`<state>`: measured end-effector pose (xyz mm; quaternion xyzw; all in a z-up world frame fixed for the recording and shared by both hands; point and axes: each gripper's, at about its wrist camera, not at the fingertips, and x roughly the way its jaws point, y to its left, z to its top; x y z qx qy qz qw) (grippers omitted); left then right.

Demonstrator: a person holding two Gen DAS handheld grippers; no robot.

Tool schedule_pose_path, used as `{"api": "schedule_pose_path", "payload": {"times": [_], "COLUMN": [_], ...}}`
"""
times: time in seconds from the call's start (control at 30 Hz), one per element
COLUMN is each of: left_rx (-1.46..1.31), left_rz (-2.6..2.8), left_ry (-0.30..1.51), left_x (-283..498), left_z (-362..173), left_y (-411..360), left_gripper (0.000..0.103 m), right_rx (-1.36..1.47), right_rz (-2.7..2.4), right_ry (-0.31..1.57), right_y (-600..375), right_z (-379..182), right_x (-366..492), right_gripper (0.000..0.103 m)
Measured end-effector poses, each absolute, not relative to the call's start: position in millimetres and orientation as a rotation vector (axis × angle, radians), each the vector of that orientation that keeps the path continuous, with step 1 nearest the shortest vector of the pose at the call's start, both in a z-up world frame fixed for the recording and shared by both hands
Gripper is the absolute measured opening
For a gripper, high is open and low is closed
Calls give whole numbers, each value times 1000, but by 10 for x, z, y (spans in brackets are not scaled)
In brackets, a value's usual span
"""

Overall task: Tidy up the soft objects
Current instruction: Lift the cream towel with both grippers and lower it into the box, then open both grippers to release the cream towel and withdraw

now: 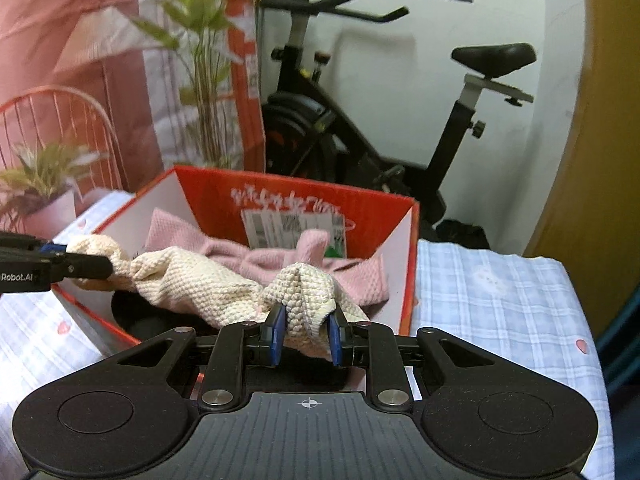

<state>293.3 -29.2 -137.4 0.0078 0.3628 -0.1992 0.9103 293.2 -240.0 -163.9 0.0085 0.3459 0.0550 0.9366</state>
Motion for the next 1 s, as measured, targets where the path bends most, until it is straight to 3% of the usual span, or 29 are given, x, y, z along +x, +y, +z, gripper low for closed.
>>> {"api": "schedule_pose_path", "payload": {"times": [0.9,0.97,1.0], "left_rx": [4,15,20], "left_rz": [-382,-387,-390], "left_ry": [751,748,746], "left_x": [3370,3345,3336], "left_z": [-1481,-1488,-1484], "left_y": [-528,-496,-485], "left_gripper": [22,25,33], "right_rx": [59,42,37], "right_rz": [28,32,37], "right_ry": [759,766,767], "right_y": [-2272,-2261,-2254], "right_z": [-1868,-1889,-1895], "right_x": [3404,3410,3403], "right_gripper": [20,20,22]}}
